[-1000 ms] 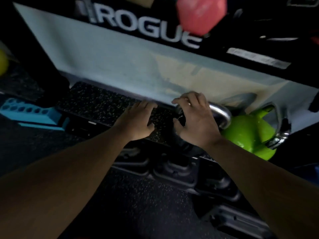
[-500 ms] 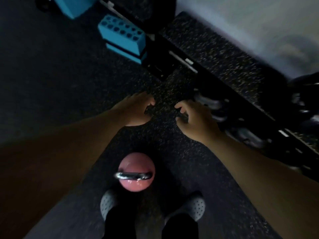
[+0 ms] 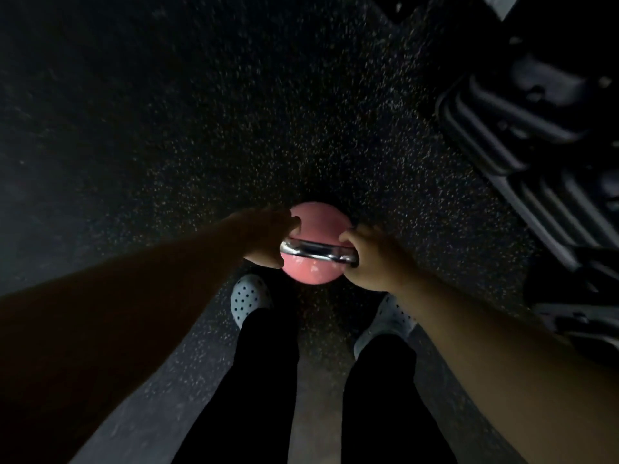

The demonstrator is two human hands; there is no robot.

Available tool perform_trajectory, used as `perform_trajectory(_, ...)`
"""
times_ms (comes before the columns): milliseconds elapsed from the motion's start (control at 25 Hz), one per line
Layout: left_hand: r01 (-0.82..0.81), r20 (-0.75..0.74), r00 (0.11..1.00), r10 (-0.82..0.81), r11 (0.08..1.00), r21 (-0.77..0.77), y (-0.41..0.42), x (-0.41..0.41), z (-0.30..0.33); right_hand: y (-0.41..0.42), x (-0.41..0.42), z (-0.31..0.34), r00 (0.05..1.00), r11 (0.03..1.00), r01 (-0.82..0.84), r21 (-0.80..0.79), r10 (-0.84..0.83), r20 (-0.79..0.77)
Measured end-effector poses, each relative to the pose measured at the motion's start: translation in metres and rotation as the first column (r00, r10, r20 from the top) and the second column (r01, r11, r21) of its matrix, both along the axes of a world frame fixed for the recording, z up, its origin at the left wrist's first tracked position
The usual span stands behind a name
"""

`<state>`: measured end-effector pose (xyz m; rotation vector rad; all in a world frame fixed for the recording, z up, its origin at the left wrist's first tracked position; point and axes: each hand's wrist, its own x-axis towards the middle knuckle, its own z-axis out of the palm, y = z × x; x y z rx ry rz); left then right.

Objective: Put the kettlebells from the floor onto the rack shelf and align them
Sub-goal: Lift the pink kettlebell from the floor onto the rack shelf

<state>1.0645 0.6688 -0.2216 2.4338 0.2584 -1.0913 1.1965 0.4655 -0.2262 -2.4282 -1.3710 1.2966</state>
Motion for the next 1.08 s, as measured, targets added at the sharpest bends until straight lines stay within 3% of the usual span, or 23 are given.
perform_trajectory(120, 0.029, 0.010, 1.000, -0.029, 1.000, 0.000, -0.017, -0.011, -0.045, -0.004, -0.006, -0.037, 0.999, 1.000, 0.009, 0.007, -0.009, -0.042)
perform_trajectory(240, -0.152, 0.039, 0.987, 0.156, 0.984, -0.090, -0.025, -0.010, -0.068, 0.001, -0.002, -0.054, 0.991, 0.999, 0.051, 0.009, -0.049, -0.121)
perform_trajectory(400, -0.221, 0.026, 0.974, 0.224, 0.971, -0.088, -0.029, 0.004, -0.051, 0.010, 0.009, -0.033, 0.981, 0.996, 0.086, -0.024, -0.089, -0.173)
perform_trajectory(520, -0.245, 0.095, 0.962, 0.256, 0.962, -0.118, -0.026, 0.028, -0.008, 0.009, 0.028, 0.011, 0.957, 0.978, 0.207, -0.004, -0.203, -0.207)
perform_trajectory(840, 0.021, 0.337, 0.942, -0.004, 0.999, -0.048, -0.014, 0.146, 0.143, -0.008, 0.091, 0.150, 0.868, 0.840, 0.490, 0.232, -0.495, -0.038)
perform_trajectory(1080, 0.201, 0.606, 0.742, -0.287, 0.957, 0.208, 0.001, 0.285, 0.249, -0.003, 0.200, 0.243, 0.740, 0.701, 0.474, 0.533, -0.645, 0.189)
